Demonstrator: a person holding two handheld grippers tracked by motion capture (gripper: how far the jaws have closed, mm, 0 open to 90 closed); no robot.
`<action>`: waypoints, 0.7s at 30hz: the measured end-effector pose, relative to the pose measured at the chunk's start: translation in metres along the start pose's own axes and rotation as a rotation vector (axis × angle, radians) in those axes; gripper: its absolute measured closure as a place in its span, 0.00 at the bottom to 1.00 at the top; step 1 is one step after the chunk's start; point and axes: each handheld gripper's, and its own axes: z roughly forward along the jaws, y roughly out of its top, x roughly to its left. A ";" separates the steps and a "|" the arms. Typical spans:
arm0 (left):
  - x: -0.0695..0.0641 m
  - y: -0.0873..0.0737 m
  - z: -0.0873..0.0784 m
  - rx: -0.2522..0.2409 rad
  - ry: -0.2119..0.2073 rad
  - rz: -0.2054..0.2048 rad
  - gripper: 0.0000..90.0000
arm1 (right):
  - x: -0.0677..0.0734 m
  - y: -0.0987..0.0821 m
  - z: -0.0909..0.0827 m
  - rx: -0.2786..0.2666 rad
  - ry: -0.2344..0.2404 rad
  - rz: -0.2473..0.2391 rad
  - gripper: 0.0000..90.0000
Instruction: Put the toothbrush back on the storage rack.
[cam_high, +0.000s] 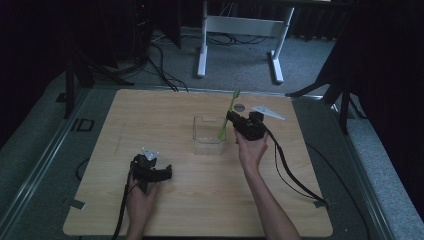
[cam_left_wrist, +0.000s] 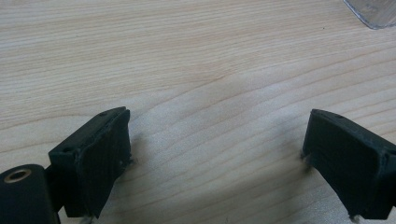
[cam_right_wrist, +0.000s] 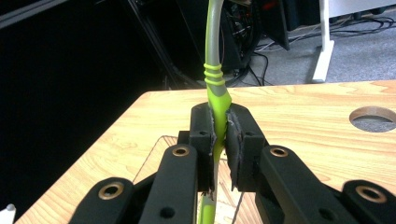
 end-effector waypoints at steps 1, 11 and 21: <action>0.000 0.000 0.000 0.000 0.000 0.000 0.09 | 0.000 -0.001 0.000 0.007 0.001 -0.003 0.90; 0.000 0.000 0.000 0.001 -0.001 0.001 0.09 | -0.006 -0.012 0.003 0.031 -0.010 0.004 0.90; 0.000 0.000 0.000 -0.001 0.000 -0.002 0.09 | -0.005 -0.015 0.003 0.045 0.000 -0.025 0.77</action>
